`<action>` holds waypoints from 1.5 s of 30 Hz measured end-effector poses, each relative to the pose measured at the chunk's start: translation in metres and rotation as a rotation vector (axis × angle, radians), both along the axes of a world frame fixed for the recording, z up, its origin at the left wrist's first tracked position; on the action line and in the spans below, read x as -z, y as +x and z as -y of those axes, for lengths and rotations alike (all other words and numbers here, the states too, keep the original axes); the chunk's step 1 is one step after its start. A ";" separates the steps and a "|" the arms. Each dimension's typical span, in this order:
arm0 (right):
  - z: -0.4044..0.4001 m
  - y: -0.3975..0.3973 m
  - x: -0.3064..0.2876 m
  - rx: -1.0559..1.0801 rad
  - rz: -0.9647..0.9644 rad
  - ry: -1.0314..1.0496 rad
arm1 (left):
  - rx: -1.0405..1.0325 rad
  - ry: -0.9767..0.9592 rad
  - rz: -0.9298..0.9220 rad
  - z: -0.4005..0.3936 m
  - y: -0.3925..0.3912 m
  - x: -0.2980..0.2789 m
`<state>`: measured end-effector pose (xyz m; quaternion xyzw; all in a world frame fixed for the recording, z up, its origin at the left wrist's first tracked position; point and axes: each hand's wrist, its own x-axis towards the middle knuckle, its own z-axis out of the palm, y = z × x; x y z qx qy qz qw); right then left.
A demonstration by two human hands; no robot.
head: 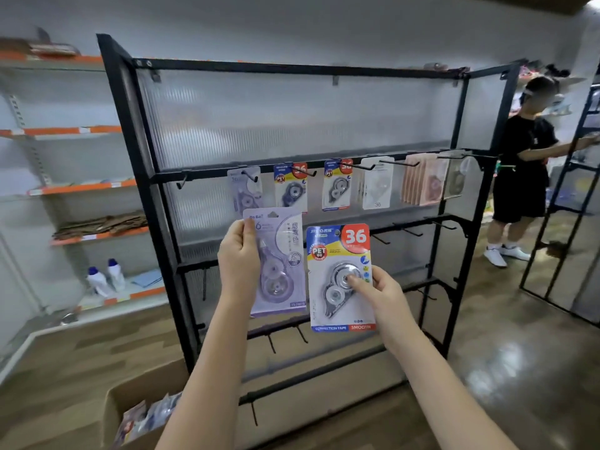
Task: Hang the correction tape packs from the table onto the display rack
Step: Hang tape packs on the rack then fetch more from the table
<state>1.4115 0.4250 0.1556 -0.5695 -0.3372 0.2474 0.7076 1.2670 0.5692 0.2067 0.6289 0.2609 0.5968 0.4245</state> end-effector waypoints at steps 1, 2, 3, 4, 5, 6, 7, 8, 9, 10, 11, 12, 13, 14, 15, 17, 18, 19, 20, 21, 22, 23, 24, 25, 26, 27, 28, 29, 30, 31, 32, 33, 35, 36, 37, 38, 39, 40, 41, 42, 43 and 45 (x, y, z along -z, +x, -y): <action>-0.013 0.008 0.000 -0.022 0.004 -0.003 | -0.022 0.012 0.001 -0.011 0.007 -0.003; -0.025 0.016 -0.001 -0.049 0.009 -0.005 | -0.046 0.019 0.002 -0.022 0.013 -0.007; -0.038 0.024 -0.002 -0.074 0.011 -0.007 | -0.076 0.028 0.000 -0.033 0.020 -0.010; -0.051 0.033 -0.003 -0.101 0.013 -0.012 | -0.110 0.037 -0.006 -0.043 0.027 -0.013; -0.063 0.042 -0.004 -0.128 0.018 -0.015 | -0.141 0.049 -0.011 -0.053 0.033 -0.017; -0.076 0.051 -0.006 -0.157 0.025 -0.017 | -0.167 0.064 -0.011 -0.063 0.040 -0.020; -0.089 0.059 -0.007 -0.186 0.027 -0.021 | -0.193 0.078 -0.007 -0.071 0.045 -0.022; -0.101 0.067 -0.009 -0.213 0.024 -0.025 | -0.220 0.090 -0.003 -0.079 0.051 -0.024; -0.112 0.074 -0.011 -0.237 0.018 -0.025 | -0.251 0.098 -0.004 -0.088 0.055 -0.026; -0.123 0.080 -0.012 -0.261 0.011 -0.026 | -0.284 0.102 -0.012 -0.095 0.059 -0.027; -0.132 0.085 -0.013 -0.288 0.000 -0.030 | -0.317 0.103 -0.023 -0.102 0.063 -0.027; -0.141 0.089 -0.015 -0.319 -0.016 -0.036 | -0.343 0.105 -0.031 -0.108 0.066 -0.027; -0.149 0.092 -0.015 -0.352 -0.034 -0.041 | -0.361 0.110 -0.034 -0.111 0.069 -0.027; -0.156 0.095 -0.016 -0.381 -0.048 -0.046 | -0.372 0.120 -0.035 -0.113 0.071 -0.027; -0.162 0.097 -0.016 -0.402 -0.054 -0.048 | -0.386 0.134 -0.036 -0.113 0.073 -0.027; -0.172 0.100 -0.015 -0.434 -0.054 -0.044 | -0.424 0.155 -0.026 -0.114 0.074 -0.025; -0.176 0.100 -0.015 -0.444 -0.050 -0.044 | -0.442 0.157 -0.017 -0.115 0.072 -0.024; -0.179 0.100 -0.013 -0.452 -0.042 -0.045 | -0.455 0.149 -0.012 -0.117 0.070 -0.023; -0.182 0.099 -0.012 -0.456 -0.036 -0.045 | -0.458 0.139 -0.008 -0.120 0.068 -0.022; -0.185 0.098 -0.011 -0.457 -0.036 -0.045 | -0.456 0.128 -0.013 -0.123 0.067 -0.021; -0.187 0.096 -0.010 -0.456 -0.044 -0.050 | -0.451 0.122 -0.026 -0.127 0.067 -0.021; -0.190 0.095 -0.009 -0.454 -0.048 -0.058 | -0.439 0.115 -0.039 -0.131 0.068 -0.021; -0.193 0.094 -0.009 -0.451 -0.049 -0.066 | -0.421 0.109 -0.050 -0.136 0.070 -0.021; -0.195 0.093 -0.008 -0.445 -0.051 -0.071 | -0.407 0.104 -0.062 -0.143 0.073 -0.021; -0.196 0.093 -0.007 -0.438 -0.058 -0.072 | -0.399 0.104 -0.076 -0.152 0.076 -0.020; -0.197 0.094 -0.006 -0.424 -0.064 -0.073 | -0.397 0.100 -0.097 -0.163 0.080 -0.019; -0.198 0.095 -0.005 -0.407 -0.068 -0.075 | -0.402 0.091 -0.127 -0.175 0.084 -0.018; -0.199 0.097 -0.003 -0.389 -0.070 -0.079 | -0.414 0.082 -0.166 -0.187 0.087 -0.018; -0.199 0.099 -0.001 -0.370 -0.071 -0.090 | -0.429 0.075 -0.205 -0.198 0.090 -0.018; -0.200 0.100 0.001 -0.354 -0.070 -0.107 | -0.441 0.065 -0.235 -0.209 0.093 -0.019; -0.200 0.102 0.004 -0.337 -0.067 -0.126 | -0.442 0.058 -0.257 -0.219 0.095 -0.019; -0.201 0.103 0.006 -0.319 -0.062 -0.142 | -0.446 0.056 -0.277 -0.226 0.097 -0.019; -0.201 0.106 0.010 -0.283 -0.048 -0.163 | -0.472 0.052 -0.327 -0.239 0.099 -0.018; -0.201 0.106 0.011 -0.267 -0.044 -0.167 | -0.489 0.056 -0.349 -0.243 0.100 -0.017; -0.202 0.106 0.013 -0.252 -0.041 -0.170 | -0.502 0.063 -0.365 -0.246 0.100 -0.017; -0.202 0.106 0.014 -0.237 -0.035 -0.175 | -0.510 0.074 -0.379 -0.248 0.099 -0.016; -0.202 0.105 0.015 -0.222 -0.027 -0.180 | -0.516 0.089 -0.396 -0.250 0.098 -0.015; -0.202 0.103 0.016 -0.210 -0.020 -0.183 | -0.517 0.107 -0.410 -0.252 0.096 -0.014; -0.202 0.102 0.017 -0.198 -0.015 -0.181 | -0.520 0.130 -0.418 -0.253 0.094 -0.011; -0.201 0.100 0.017 -0.184 -0.013 -0.177 | -0.522 0.144 -0.429 -0.254 0.091 -0.006; -0.200 0.098 0.018 -0.169 -0.014 -0.171 | -0.515 0.138 -0.447 -0.254 0.089 0.001; -0.197 0.093 0.018 -0.142 -0.020 -0.168 | -0.460 0.047 -0.495 -0.248 0.087 0.018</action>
